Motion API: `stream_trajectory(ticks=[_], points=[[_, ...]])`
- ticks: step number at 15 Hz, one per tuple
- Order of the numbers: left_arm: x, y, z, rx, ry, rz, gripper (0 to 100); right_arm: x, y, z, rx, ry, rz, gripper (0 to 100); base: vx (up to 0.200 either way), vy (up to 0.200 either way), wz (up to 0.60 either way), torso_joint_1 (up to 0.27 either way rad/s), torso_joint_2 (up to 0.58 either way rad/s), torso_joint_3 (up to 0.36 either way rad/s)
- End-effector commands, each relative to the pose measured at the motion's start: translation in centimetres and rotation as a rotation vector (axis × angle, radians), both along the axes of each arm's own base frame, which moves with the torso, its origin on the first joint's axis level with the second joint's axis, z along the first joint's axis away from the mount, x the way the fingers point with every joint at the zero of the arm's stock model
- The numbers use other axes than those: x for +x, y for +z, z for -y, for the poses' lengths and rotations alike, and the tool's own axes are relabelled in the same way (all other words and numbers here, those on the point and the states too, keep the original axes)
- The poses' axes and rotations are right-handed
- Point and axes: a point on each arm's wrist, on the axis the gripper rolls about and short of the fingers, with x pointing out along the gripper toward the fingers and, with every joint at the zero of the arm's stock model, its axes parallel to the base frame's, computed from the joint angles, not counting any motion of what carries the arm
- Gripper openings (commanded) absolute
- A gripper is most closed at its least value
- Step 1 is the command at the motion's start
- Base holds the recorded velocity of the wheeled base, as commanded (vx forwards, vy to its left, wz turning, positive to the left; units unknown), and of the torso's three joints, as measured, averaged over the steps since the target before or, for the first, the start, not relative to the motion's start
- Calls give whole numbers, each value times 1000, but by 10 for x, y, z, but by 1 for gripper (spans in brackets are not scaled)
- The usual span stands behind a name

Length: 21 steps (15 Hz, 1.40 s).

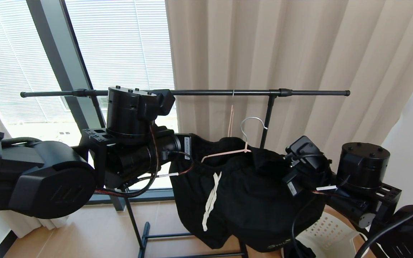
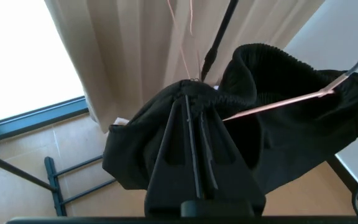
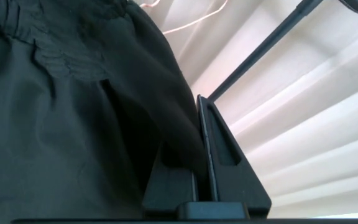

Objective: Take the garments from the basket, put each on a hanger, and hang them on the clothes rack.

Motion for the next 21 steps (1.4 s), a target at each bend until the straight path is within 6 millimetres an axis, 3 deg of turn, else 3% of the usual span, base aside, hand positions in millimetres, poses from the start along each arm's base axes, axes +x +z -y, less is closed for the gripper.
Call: stream_trajectory(ticks=[1,4,12,21], points=[[-3,3,-2,-6,-2,8,0,5,-9,-1,-14,-20,-17,0,0,0,0,0,0,0],[-10,1,4,0,-29,3,0,15,-12,-5,-8,-59,10,0,0,0,0,0,0,0],[-18,-18,15,45,-82,-42,0,26,8,-11,204,-96,46,0,0,0,0,0,0,0],[-11,-48,37,66,-115,-61,0,13,26,-8,294,-37,61,0,0,0,0,0,0,0]])
